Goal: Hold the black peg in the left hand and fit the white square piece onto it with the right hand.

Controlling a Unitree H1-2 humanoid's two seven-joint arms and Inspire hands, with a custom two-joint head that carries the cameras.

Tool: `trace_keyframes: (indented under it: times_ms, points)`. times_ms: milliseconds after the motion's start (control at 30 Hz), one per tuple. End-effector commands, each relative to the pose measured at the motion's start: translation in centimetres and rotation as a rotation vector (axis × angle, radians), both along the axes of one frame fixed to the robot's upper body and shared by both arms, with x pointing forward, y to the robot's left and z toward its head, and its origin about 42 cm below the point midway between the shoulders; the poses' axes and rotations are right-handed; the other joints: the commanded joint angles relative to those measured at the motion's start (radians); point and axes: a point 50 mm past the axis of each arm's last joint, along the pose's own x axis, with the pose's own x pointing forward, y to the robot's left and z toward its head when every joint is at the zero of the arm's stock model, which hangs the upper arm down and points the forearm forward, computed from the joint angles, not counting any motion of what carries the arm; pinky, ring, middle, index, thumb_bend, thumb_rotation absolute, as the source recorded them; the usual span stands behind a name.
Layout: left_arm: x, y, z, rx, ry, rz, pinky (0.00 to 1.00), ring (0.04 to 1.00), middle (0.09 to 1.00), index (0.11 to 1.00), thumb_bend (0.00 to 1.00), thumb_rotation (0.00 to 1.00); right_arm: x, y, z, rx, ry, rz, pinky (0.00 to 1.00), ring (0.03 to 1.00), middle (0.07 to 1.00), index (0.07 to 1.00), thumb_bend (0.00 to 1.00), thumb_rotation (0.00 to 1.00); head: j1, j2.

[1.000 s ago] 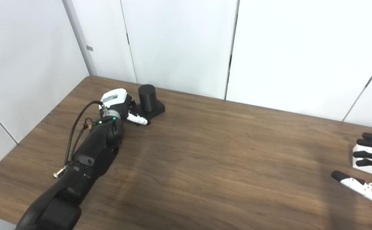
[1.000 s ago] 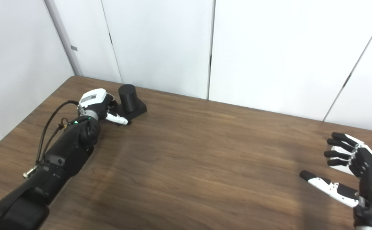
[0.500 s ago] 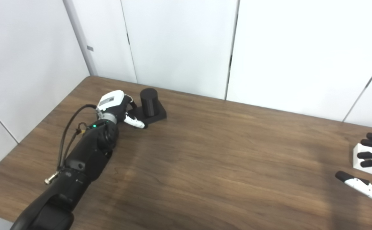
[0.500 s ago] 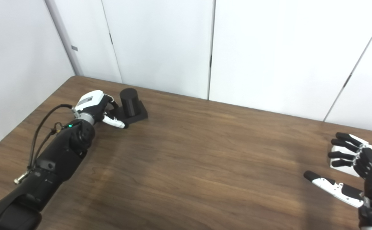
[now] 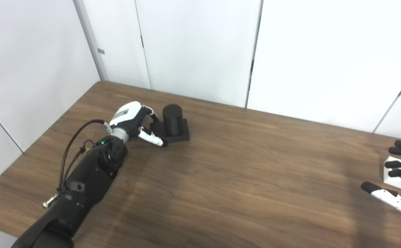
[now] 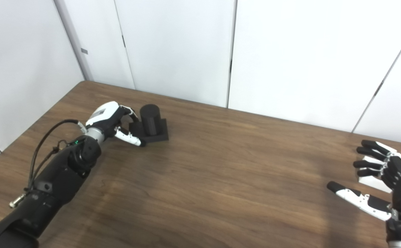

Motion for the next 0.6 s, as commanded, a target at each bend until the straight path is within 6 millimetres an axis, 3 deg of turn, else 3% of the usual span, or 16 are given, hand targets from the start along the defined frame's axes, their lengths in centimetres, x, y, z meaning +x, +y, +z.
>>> trace_keyframes:
  times_ms: [0,100,267,567]
  points:
    - [0.1,-2.5,0.1,-0.042,0.021,-0.128,0.81,0.92,0.879,0.488,0.52,0.05,0.2,0.2,2.0,-0.014,-0.079,0.005,0.49,0.583,0.692,0.708,0.55,0.04,-0.002,0.001]
    - [-0.4,-3.6,0.0,-0.064,0.045,-0.204,0.79,0.91,0.885,0.488,0.52,0.05,0.2,0.4,2.0,-0.009,-0.076,0.005,0.49,0.576,0.685,0.706,0.55,0.01,-0.007,0.001]
    - [-1.1,-6.0,0.0,-0.027,0.048,-0.298,0.73,0.885,0.882,0.488,0.52,0.06,0.3,0.5,2.0,-0.011,-0.081,0.005,0.52,0.571,0.673,0.7,0.55,0.04,-0.016,0.0]
    - [-2.1,-11.2,0.4,0.023,0.059,-0.449,0.75,0.909,0.902,0.488,0.52,0.06,0.3,0.8,2.1,-0.015,-0.087,0.0,0.52,0.569,0.673,0.696,0.55,0.05,-0.042,0.007]
